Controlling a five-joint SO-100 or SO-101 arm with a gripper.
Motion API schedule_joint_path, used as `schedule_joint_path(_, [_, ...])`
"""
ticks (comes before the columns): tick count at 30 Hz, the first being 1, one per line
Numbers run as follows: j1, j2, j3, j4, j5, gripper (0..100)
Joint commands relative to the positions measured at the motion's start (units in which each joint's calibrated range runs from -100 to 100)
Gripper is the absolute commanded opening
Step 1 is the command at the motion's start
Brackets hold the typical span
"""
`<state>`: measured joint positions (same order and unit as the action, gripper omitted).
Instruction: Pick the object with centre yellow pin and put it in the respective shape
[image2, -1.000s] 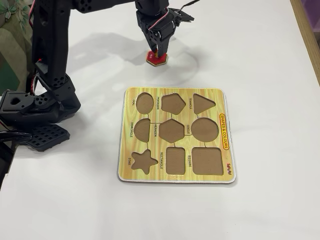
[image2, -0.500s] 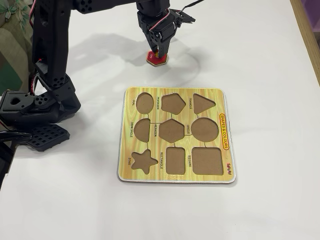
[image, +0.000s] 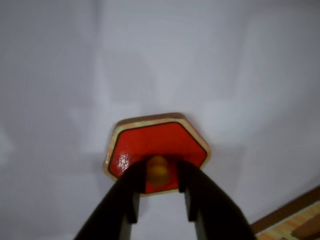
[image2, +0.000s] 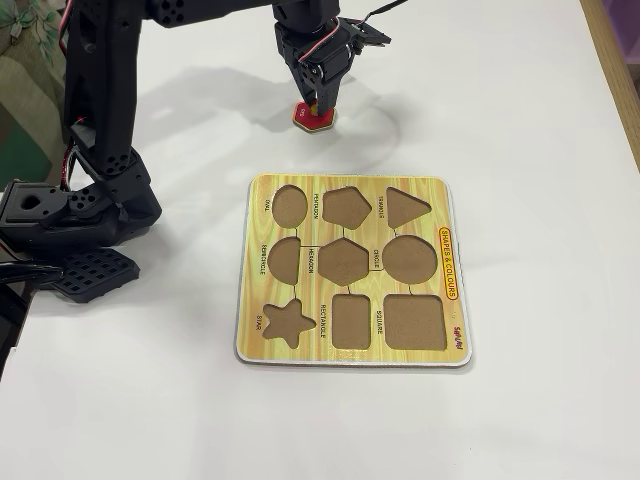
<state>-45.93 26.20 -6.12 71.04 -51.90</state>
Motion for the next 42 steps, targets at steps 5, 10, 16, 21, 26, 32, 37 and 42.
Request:
schedule_joint_path(5, [1.01, -0.85, -2.88, -0.68, -0.35, 8])
schedule_joint_path(10, [0.91, -0.85, -2.88, -0.68, -0.35, 8])
schedule_joint_path(16, [0.91, -0.85, -2.79, -0.68, -0.35, 4])
schedule_joint_path(21, [0.91, -0.85, -2.79, -0.68, -0.35, 4])
schedule_joint_path(26, [0.72, -1.35, -2.88, -0.77, -0.35, 4])
schedule_joint_path(32, [0.72, -3.27, -1.98, -6.04, -0.30, 4])
schedule_joint_path(37, [1.20, -6.79, -1.62, -5.26, 0.22, 4])
schedule_joint_path(42, [3.55, -11.31, 1.98, -5.18, 0.38, 4])
